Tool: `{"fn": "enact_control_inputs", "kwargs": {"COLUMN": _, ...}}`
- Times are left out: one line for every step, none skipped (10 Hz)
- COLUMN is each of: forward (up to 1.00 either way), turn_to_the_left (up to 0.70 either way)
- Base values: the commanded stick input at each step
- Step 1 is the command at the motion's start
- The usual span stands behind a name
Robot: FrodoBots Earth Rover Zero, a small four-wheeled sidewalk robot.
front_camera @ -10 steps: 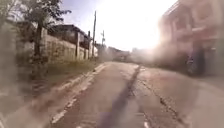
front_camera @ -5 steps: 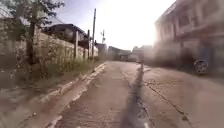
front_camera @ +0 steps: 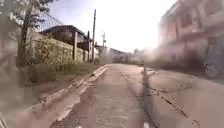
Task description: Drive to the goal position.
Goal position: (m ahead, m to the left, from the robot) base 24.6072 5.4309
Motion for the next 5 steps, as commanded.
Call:
{"fn": "enact_control_inputs", "kwargs": {"forward": 1.0, "turn_to_the_left": 0.0}}
{"fn": "enact_control_inputs", "kwargs": {"forward": 1.0, "turn_to_the_left": 0.0}}
{"fn": "enact_control_inputs", "kwargs": {"forward": 1.0, "turn_to_the_left": 0.0}}
{"fn": "enact_control_inputs", "kwargs": {"forward": 1.0, "turn_to_the_left": 0.0}}
{"fn": "enact_control_inputs", "kwargs": {"forward": 1.0, "turn_to_the_left": 0.0}}
